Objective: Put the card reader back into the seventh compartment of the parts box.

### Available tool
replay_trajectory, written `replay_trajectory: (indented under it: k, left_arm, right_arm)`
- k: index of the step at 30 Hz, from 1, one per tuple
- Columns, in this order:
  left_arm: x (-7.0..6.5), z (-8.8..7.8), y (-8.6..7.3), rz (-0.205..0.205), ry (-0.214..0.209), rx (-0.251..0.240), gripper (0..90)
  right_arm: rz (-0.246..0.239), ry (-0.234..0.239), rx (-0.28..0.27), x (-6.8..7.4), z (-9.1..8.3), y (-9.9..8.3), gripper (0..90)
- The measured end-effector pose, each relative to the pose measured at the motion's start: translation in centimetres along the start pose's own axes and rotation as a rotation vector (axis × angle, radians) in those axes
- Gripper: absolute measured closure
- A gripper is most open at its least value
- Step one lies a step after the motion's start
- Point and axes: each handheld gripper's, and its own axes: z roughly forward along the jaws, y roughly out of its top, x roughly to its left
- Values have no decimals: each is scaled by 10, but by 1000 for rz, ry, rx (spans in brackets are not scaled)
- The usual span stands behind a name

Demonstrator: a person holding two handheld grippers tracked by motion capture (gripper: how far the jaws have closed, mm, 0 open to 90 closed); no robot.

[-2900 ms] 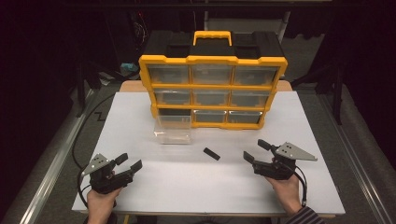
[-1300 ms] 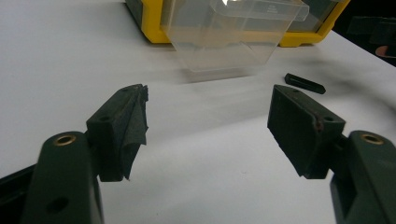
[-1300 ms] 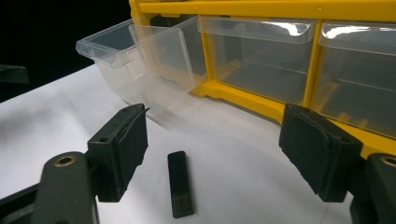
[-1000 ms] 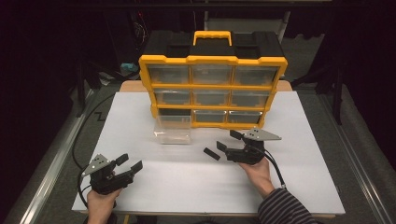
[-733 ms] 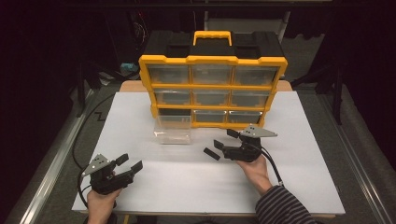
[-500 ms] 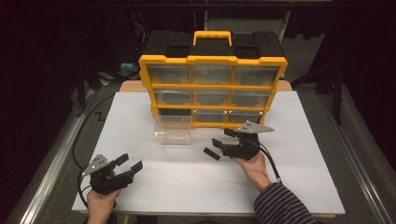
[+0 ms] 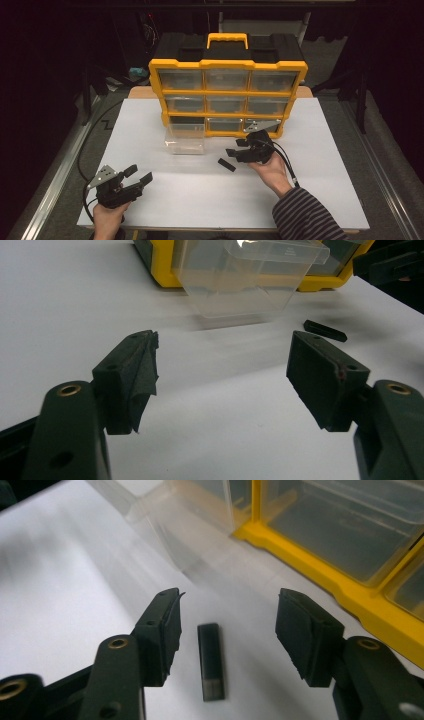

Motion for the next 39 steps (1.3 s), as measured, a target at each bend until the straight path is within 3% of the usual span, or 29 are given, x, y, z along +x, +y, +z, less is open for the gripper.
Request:
replay_trajectory:
  k: [4,9,10,21,39]
  left_arm:
    - [0,0,0,1,1,-1,292]
    - [0,0,0,2,1,-3,293]
    - [0,0,0,2,1,-3,293]
    - [0,0,0,2,0,-3,293]
    - [0,0,0,3,-3,-2,293]
  right_arm:
    - [-28,-8,100,3,4,7,464]
    - [-44,-12,166,5,9,10,492]
    - [-48,-1,208,6,13,11,503]
    - [-83,-7,345,11,31,9,577]
    - [-122,-11,433,16,54,4,689]
